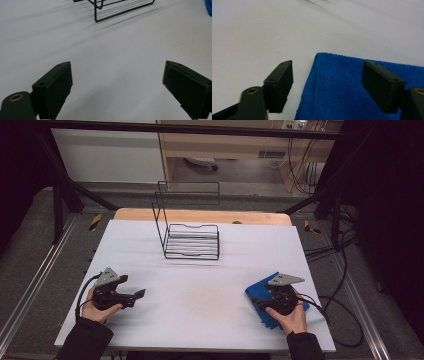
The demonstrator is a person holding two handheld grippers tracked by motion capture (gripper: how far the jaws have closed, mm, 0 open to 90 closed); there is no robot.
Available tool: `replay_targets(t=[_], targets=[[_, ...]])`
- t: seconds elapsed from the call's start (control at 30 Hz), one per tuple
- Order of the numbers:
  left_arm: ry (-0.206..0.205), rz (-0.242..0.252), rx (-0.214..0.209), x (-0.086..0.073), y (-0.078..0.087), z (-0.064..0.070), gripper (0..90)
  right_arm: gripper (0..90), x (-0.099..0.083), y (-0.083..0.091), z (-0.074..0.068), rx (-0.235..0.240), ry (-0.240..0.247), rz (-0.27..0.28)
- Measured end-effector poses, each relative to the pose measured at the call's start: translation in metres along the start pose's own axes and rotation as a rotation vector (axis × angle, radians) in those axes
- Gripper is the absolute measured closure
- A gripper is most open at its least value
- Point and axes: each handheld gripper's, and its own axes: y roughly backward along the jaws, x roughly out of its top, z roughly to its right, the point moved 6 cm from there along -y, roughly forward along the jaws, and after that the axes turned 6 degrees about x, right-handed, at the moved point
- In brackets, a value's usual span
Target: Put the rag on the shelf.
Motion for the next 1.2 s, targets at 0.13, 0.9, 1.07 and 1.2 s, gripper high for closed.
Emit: replay_targets(t=[0.13, 0.9, 1.07, 1.2], targets=[[0.003, 0.0, 0.002, 0.0, 0.0, 0.0, 9.5, 37.7, 0.0, -0.011, -0.005, -0.003, 0.022, -0.044], [0.001, -0.003, 0.004, 0.0, 0.0, 0.0, 9.9, 79.9, -0.003, -0.036, 0.001, -0.149, 0.139, -0.144], [0.001, -0.004, 0.006, 0.0, 0.0, 0.0, 9.9, 83.0, -0.001, -0.033, 0.004, -0.122, 0.085, -0.128], [0.001, -0.004, 0.007, 0.0, 0.0, 0.0, 10.0, 83.7, 0.002, -0.028, 0.005, -0.101, 0.058, -0.092]])
